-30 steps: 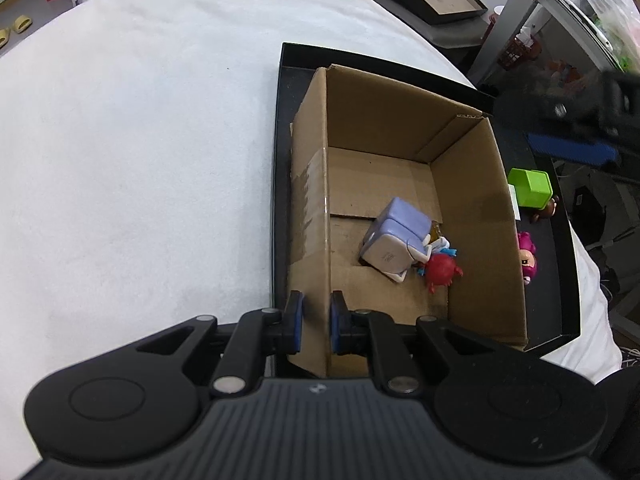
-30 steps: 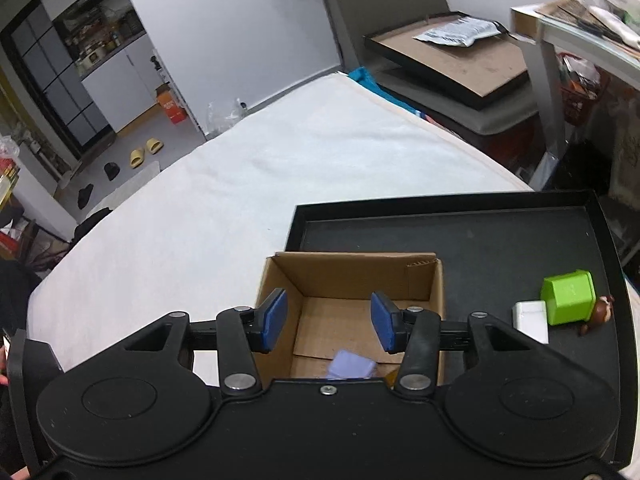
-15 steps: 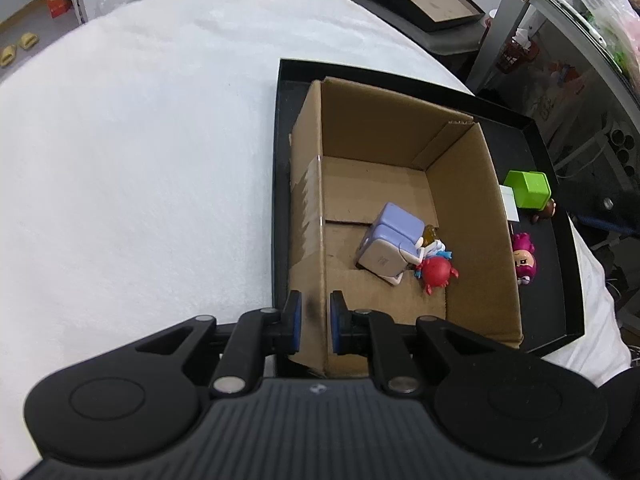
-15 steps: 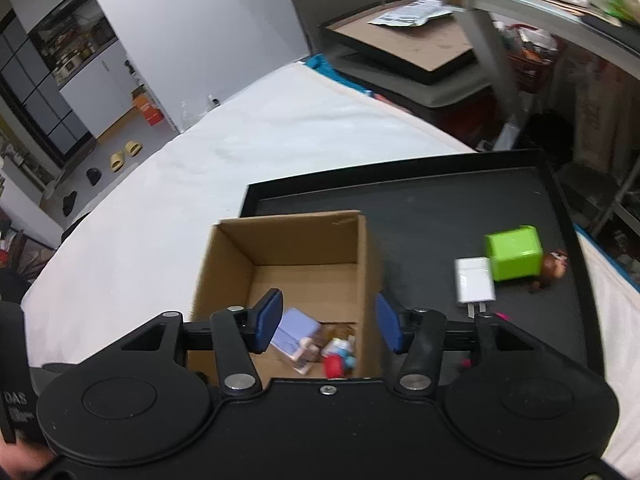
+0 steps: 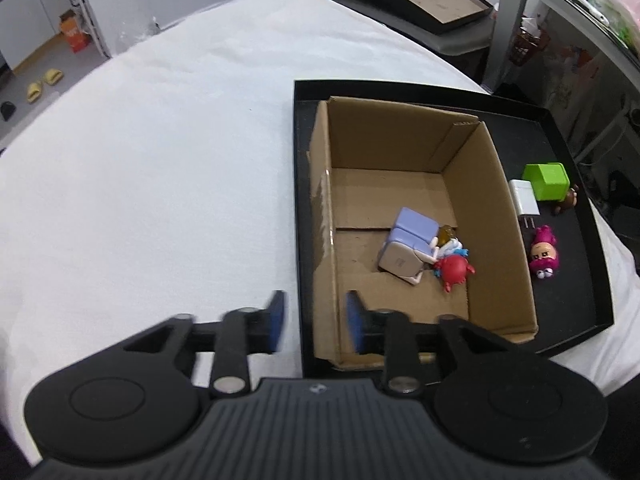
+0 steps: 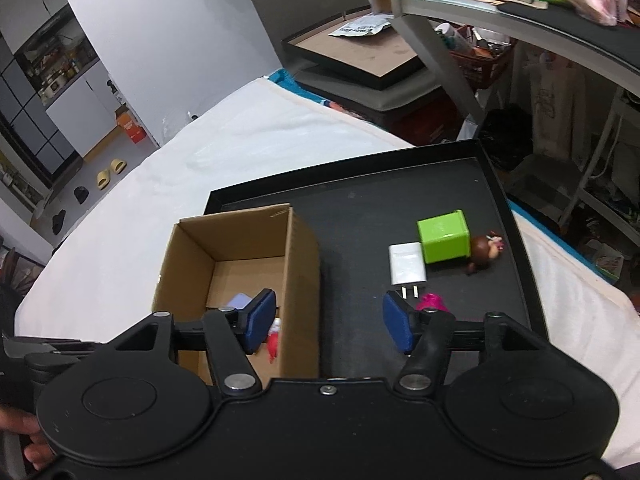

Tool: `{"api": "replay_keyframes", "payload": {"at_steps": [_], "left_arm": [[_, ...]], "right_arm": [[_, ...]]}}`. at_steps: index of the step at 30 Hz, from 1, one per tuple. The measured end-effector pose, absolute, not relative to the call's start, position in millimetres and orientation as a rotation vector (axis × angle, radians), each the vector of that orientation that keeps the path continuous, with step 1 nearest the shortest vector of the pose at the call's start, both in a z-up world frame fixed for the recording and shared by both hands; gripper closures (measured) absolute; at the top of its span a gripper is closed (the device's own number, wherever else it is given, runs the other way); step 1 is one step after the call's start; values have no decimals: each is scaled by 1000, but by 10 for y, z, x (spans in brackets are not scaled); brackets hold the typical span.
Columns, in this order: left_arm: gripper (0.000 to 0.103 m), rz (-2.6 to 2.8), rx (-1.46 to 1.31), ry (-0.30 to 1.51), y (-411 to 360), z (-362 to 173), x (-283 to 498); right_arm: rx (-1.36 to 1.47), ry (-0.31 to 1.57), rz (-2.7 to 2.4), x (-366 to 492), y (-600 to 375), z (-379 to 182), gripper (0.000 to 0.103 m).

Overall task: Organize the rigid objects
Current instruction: 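Open the right tool to drop the sofa into the box, then lower the right tool onto the magenta figure and close on it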

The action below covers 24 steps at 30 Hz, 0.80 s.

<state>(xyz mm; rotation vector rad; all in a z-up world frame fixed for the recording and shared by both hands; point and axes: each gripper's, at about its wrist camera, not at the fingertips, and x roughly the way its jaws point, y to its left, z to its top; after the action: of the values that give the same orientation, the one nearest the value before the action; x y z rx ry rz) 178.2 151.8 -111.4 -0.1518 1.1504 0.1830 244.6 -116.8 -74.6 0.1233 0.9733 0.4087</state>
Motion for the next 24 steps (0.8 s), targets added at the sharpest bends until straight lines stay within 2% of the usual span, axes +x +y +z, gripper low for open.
{"api": "replay_keyframes", "payload": {"at_steps": [1, 4, 7, 16, 24], "left_arm": [[53, 185, -146, 1140, 1504, -1095, 1774], [41, 185, -116, 1116, 1437, -1051, 1763], [34, 179, -85, 1105, 1356, -1043, 1762], [29, 195, -58, 1092, 1249, -1080, 1770], [27, 228, -48, 1085, 1225, -1070, 1771]], "right_arm": [[125, 972, 406, 2439, -1205, -758, 39], [138, 968, 393, 2412, -1316, -796, 36], [156, 972, 381, 2396, -1419, -859, 33], [157, 963, 356, 2345, -1630, -1091, 18], [170, 990, 328, 2339, -1801, -1397, 17]]}}
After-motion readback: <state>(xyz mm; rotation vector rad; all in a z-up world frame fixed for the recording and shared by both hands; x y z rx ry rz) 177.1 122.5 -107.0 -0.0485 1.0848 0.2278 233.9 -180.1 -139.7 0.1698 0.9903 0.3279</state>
